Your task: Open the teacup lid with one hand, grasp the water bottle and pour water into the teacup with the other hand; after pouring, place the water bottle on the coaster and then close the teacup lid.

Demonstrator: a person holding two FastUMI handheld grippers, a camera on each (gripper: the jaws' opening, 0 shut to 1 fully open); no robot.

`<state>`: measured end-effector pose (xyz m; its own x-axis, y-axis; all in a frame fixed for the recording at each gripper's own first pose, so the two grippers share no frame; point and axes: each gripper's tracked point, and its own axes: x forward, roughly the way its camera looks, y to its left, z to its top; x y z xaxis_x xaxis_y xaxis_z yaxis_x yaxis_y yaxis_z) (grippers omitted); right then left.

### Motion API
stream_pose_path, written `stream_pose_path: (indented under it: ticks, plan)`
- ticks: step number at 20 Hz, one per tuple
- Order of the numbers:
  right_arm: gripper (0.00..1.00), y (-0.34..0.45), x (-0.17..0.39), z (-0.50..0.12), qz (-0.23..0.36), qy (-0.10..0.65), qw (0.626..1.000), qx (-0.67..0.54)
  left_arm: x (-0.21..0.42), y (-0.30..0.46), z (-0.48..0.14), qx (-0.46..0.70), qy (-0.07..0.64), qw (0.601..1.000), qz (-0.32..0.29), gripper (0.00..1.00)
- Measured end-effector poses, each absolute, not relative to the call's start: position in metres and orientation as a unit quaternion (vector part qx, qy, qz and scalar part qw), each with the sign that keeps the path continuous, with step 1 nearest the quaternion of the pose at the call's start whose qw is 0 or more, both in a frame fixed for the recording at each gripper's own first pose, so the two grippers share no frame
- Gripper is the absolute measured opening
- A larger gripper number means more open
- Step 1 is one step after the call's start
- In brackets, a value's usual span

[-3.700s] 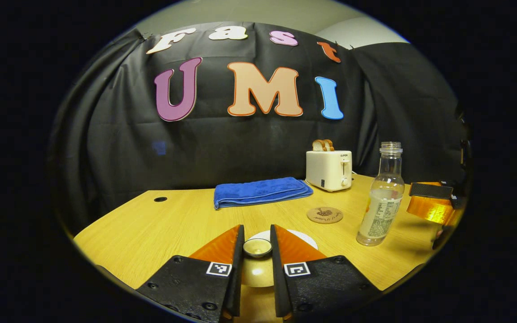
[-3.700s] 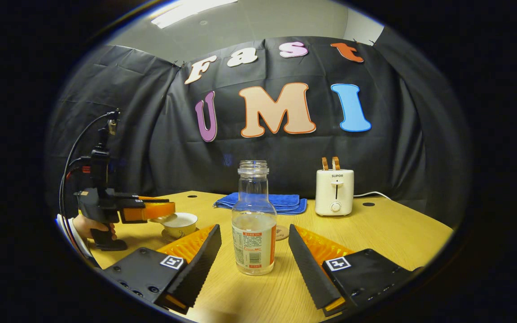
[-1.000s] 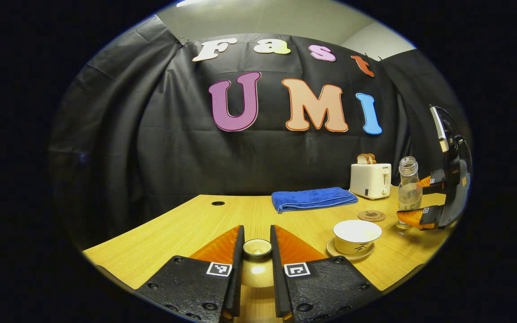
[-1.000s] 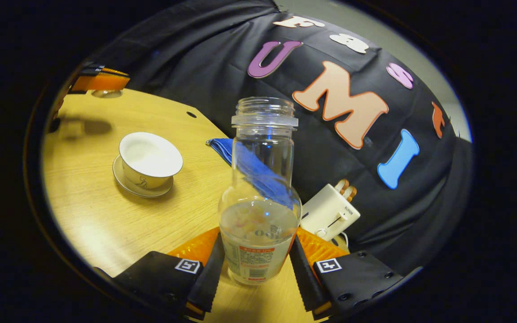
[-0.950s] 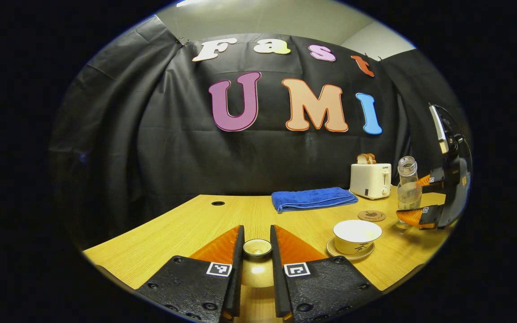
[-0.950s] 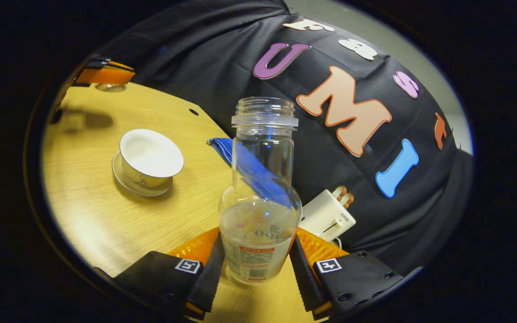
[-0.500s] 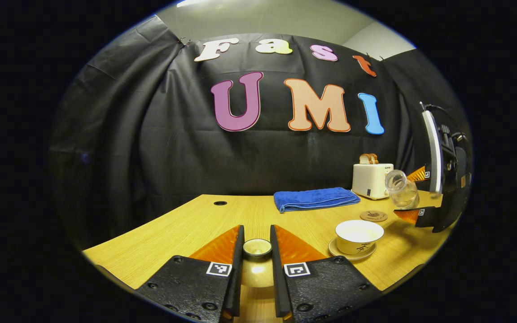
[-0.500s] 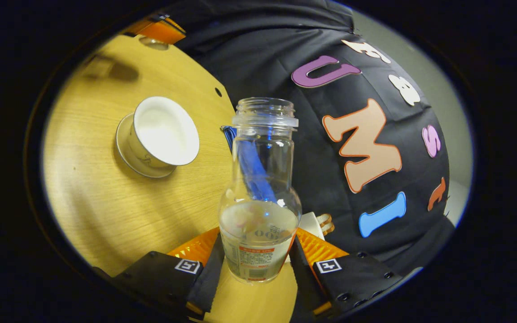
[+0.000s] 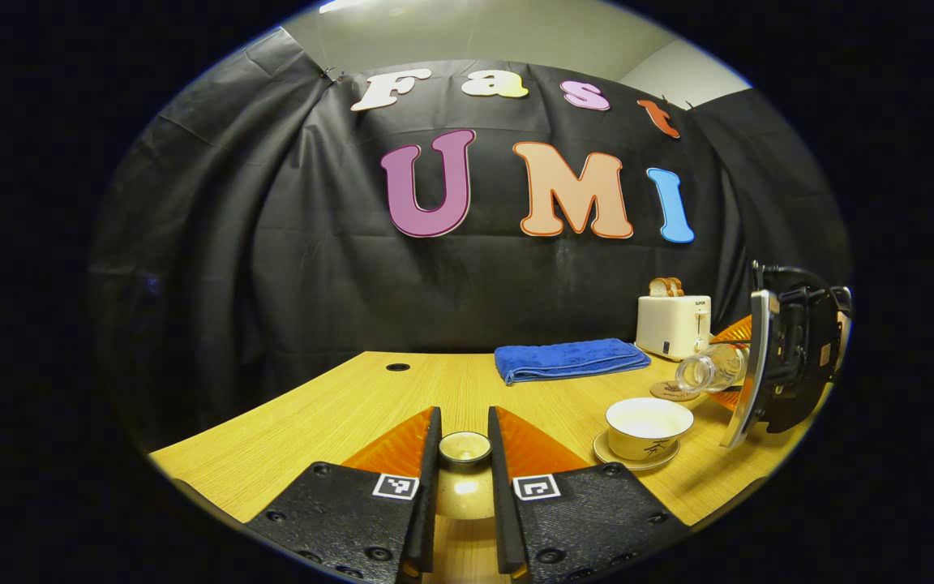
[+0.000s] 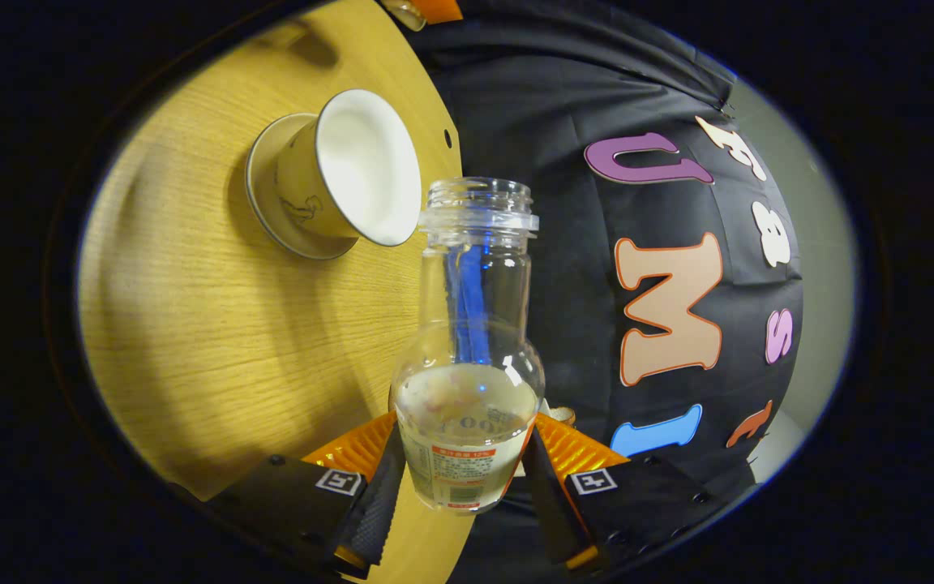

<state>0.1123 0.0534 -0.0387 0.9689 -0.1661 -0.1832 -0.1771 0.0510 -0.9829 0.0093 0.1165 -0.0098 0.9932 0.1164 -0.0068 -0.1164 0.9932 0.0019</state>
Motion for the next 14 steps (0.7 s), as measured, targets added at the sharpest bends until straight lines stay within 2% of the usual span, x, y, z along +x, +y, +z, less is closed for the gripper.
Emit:
stream_pose_path:
  ticks: [14]
  plan:
    - [0.77, 0.051, 0.129, -0.015, -0.007, 0.102, 0.625, -0.774, 0.009, 0.117, -0.010, 0.001, 0.004, 0.998, 0.059, 0.28]
